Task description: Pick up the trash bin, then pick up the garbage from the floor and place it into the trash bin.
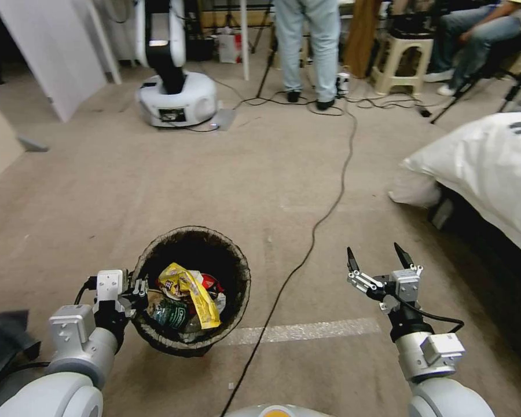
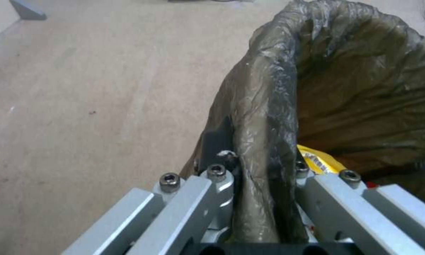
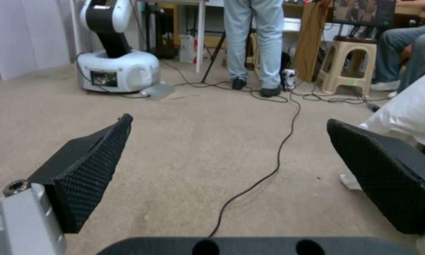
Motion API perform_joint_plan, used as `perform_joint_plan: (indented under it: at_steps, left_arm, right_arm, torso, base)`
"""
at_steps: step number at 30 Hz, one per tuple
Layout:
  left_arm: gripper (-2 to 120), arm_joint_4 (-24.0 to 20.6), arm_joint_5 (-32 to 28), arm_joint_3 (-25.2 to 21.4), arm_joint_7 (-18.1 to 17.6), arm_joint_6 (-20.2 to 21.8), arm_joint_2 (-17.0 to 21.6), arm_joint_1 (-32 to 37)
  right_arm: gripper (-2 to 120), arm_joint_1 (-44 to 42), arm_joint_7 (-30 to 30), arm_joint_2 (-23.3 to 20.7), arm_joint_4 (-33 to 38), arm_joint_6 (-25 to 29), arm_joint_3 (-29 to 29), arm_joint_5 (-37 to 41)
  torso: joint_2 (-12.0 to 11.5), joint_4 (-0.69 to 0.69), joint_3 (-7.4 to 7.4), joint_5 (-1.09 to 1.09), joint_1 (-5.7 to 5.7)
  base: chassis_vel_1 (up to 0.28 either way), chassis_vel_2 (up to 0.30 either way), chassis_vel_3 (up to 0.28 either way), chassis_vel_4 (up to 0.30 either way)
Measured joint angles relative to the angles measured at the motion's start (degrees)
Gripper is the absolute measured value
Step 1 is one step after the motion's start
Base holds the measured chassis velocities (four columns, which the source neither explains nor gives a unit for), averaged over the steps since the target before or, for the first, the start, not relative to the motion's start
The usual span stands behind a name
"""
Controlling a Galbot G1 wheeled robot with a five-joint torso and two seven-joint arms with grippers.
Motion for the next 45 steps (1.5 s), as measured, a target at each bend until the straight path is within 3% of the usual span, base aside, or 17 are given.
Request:
perform_joint_plan:
  at_steps: [21, 23, 24, 25, 28, 35, 45]
  left_arm:
    - [5, 0.00, 5.25, 3.56, -0.84, 0.23, -0.58, 0.62]
    - [5, 0.00, 4.46, 4.55, -2.89, 1.81, -0.80, 0.77]
    - [5, 0.00, 3.09, 5.15, -5.73, 3.36, -1.08, 0.93]
    - [5, 0.00, 3.09, 5.15, -5.73, 3.36, -1.08, 0.93]
    - [5, 0.00, -0.20, 6.43, -12.13, 4.60, -1.49, 1.15]
    - [5, 0.00, -0.97, 7.36, -13.86, 4.52, -1.77, 0.90]
    - [5, 5.17, -4.79, 6.80, -17.89, 2.85, -1.90, -0.22]
  right_arm:
    - [100, 0.57, 0.51, 1.10, -0.36, -0.27, 0.34, -0.12]
    - [100, 0.67, 0.55, 1.14, -0.55, -0.27, 0.34, -0.11]
    - [100, 0.69, 0.58, 1.14, -0.68, -0.24, 0.34, -0.09]
    - [100, 0.69, 0.58, 1.14, -0.68, -0.24, 0.34, -0.09]
    - [100, 0.76, 0.76, 1.13, -0.95, -0.08, 0.34, -0.05]
    - [100, 0.72, 0.87, 1.12, -0.96, 0.01, 0.34, 0.06]
    - [100, 0.36, 0.99, 1.23, -0.96, 0.38, 0.36, 0.11]
  torso:
    - [0.00, -0.03, 0.00, 0.00, 0.00]
    - [0.00, -0.03, 0.00, 0.00, 0.00]
    - [0.00, -0.03, 0.00, 0.00, 0.00]
    - [0.00, -0.03, 0.00, 0.00, 0.00]
    - [0.00, -0.02, 0.00, 0.01, 0.00]
    - [0.00, -0.02, 0.00, 0.00, 0.00]
    - [0.00, -0.02, 0.00, 0.00, 0.00]
  base:
    - [0.000, 0.000, 0.000, 0.000]
    - [0.000, 0.000, 0.000, 0.000]
    - [0.000, 0.000, 0.000, 0.000]
    - [0.000, 0.000, 0.000, 0.000]
    - [0.000, 0.000, 0.000, 0.000]
    - [0.000, 0.000, 0.000, 0.000]
    - [0.000, 0.000, 0.000, 0.000]
